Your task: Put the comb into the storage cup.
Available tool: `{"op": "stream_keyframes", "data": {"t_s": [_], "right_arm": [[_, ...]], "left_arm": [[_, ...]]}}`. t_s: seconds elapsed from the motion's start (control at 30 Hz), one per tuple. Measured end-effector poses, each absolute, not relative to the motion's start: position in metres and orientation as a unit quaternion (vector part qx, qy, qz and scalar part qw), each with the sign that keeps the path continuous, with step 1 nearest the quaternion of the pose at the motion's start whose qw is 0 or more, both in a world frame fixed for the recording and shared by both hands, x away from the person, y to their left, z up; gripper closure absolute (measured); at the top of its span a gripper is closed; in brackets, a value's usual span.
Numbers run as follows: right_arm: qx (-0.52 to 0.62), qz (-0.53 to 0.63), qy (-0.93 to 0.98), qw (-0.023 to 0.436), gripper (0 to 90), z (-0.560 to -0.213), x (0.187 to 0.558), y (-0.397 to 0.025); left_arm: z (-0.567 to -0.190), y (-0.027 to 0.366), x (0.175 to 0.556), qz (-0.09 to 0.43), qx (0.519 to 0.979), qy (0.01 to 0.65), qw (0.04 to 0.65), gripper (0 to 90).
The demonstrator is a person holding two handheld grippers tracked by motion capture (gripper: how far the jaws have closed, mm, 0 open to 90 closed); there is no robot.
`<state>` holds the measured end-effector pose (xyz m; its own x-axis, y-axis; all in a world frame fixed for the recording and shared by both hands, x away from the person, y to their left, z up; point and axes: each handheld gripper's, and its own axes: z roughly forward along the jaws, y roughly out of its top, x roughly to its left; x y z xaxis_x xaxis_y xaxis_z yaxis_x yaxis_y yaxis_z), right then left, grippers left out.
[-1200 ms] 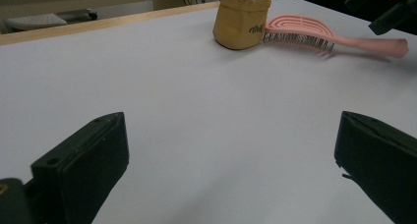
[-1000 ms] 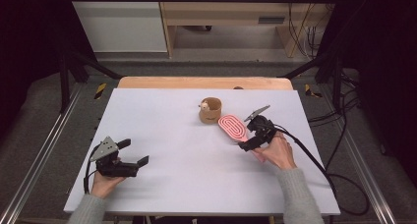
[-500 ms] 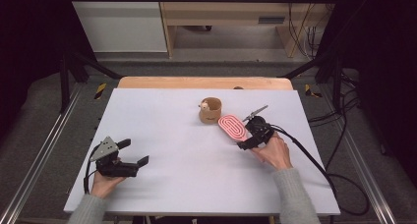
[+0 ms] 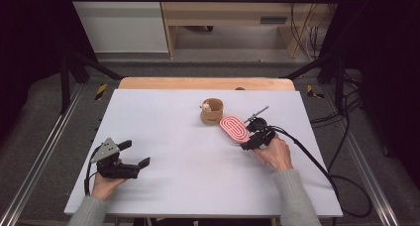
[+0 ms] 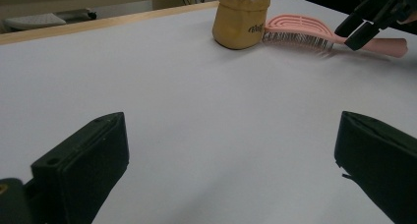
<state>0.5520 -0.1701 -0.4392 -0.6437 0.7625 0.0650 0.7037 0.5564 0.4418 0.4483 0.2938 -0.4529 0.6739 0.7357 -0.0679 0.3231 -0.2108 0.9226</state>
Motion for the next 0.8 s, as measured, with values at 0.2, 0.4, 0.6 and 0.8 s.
{"op": "stream_keyframes", "data": {"t_s": [0.2,0.4,0.6,0.8], "right_arm": [[0.416,0.210,0.882,0.067,53.6,-0.4405,0.5527,-0.1696],[0.416,0.203,0.884,0.068,58.0,-0.4424,0.5535,-0.1689],[0.418,0.199,0.884,0.069,62.7,-0.4440,0.5546,-0.1685],[0.417,0.194,0.885,0.075,66.8,-0.4449,0.5545,-0.1681]], "left_arm": [[-0.4530,0.2936,0.4483,0.198,0.753,0.352,0.520,0.0],[-0.4532,0.2934,0.4484,0.197,0.754,0.351,0.519,0.0],[-0.4533,0.2932,0.4484,0.197,0.754,0.351,0.519,0.0],[-0.4534,0.2931,0.4485,0.197,0.755,0.351,0.518,0.0]]}}
